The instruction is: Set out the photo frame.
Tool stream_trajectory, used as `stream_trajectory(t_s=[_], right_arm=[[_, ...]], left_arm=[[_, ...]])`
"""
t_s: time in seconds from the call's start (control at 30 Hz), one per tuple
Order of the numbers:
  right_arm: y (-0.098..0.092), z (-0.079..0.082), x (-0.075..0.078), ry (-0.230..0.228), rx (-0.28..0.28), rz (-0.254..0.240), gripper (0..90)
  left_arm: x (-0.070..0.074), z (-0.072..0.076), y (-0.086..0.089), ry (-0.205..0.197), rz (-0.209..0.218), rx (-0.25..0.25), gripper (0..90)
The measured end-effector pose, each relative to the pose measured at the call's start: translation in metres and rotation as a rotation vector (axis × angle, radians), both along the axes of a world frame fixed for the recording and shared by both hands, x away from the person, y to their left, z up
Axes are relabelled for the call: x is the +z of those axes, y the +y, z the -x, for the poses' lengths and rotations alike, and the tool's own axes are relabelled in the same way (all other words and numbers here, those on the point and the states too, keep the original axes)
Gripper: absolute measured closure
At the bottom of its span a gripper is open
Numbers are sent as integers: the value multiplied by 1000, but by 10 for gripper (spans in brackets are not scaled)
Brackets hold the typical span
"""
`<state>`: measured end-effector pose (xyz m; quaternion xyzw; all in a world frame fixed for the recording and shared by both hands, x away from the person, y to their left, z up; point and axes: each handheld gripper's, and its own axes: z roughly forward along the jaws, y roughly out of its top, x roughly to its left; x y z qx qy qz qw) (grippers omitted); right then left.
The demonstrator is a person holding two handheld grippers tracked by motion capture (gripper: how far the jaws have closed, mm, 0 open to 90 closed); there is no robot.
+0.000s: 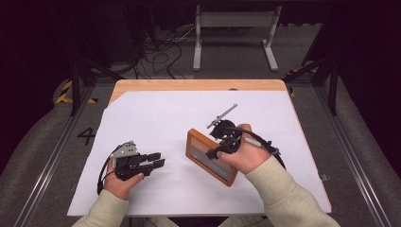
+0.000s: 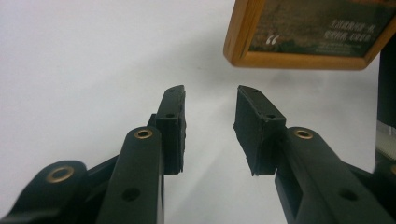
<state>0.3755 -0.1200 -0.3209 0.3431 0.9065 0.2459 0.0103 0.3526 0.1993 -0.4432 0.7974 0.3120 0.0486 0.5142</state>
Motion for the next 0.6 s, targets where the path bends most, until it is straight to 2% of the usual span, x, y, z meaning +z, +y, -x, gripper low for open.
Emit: stream_trajectory(t_s=[0.1,0.23,0.3,0.33,0.37,0.43,0.6], right_arm=[[-1,-3,5,-10,25,8,711],[-1,-12,16,-46,73,48,712],[-1,-18,24,-73,113,72,712],[-1,-18,24,-73,113,72,712],[-1,-21,28,-94,145,91,712],[-1,-23,30,-100,161,99,712],[-2,-33,31,-146,261,126,713]], left_arm=[[0,1,1,1,2,5,638],[-1,2,4,4,6,8,639],[-1,3,5,7,3,9,639],[-1,3,5,1,1,9,639],[-1,4,6,5,2,12,639],[-1,5,8,9,7,22,639],[-2,8,11,15,5,27,643]])
